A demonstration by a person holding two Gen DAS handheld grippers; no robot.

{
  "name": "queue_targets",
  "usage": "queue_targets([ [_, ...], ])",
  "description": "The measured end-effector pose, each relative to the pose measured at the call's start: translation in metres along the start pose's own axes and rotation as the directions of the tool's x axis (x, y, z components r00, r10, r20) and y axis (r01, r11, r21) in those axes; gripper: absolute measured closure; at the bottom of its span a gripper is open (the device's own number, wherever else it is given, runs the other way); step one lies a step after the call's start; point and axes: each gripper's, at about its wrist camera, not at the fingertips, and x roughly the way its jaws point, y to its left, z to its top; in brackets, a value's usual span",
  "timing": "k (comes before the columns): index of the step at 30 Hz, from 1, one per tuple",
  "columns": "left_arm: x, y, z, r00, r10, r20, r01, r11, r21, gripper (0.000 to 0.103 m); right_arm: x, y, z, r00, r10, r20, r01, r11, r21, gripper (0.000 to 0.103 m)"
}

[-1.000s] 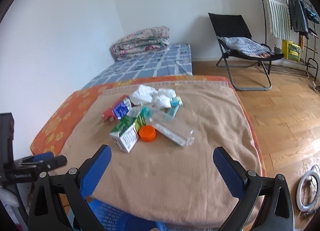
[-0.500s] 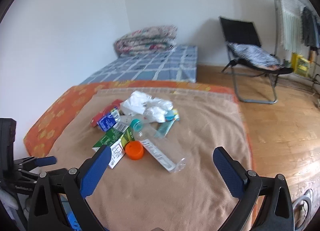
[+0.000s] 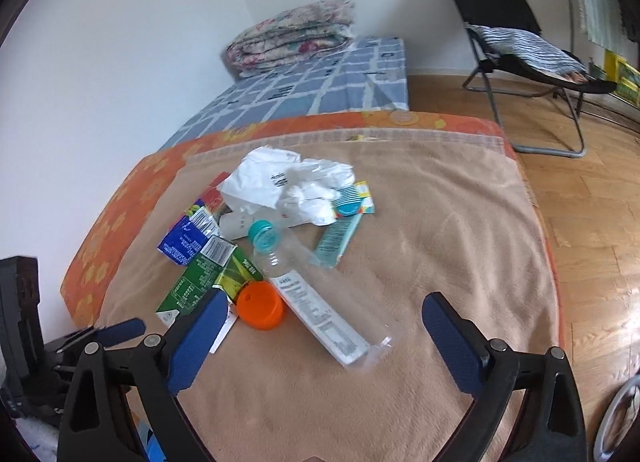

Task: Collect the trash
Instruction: 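Grasp the green milk carton with left gripper while right gripper grasps the clear bottle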

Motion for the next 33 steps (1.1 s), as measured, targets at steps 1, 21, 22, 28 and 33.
queue_targets([
  [1, 0.002, 0.000, 0.002, 1.000, 0.010, 0.003, -0.010, 1.000, 0.004, 0.021, 0.004, 0.002, 0.002, 1.000, -0.009, -0.005, 0.009, 1.000, -0.012, 0.006],
  [21, 0.032, 0.010, 0.020, 1.000, 0.014, -0.017, -0.013, 1.000, 0.025, 0.045, 0.073, 0.013, 0.012, 0.988, -0.092, -0.122, 0.076, 0.988, -0.131, 0.014],
  [22, 0.033, 0.010, 0.020, 1.000, 0.011, -0.019, -0.010, 1.000, 0.028, 0.054, 0.077, 0.014, 0.012, 0.987, -0.097, -0.129, 0.078, 0.986, -0.145, 0.014],
  [28, 0.034, 0.010, 0.020, 1.000, -0.002, -0.011, 0.002, 1.000, 0.027, 0.055, 0.093, 0.017, 0.008, 0.980, -0.112, -0.164, 0.085, 0.983, -0.165, 0.017],
  [33, 0.034, 0.012, 0.020, 1.000, -0.009, -0.006, 0.009, 1.000, 0.027, 0.056, 0.101, 0.021, 0.006, 0.977, -0.101, -0.187, 0.066, 0.981, -0.184, 0.022],
])
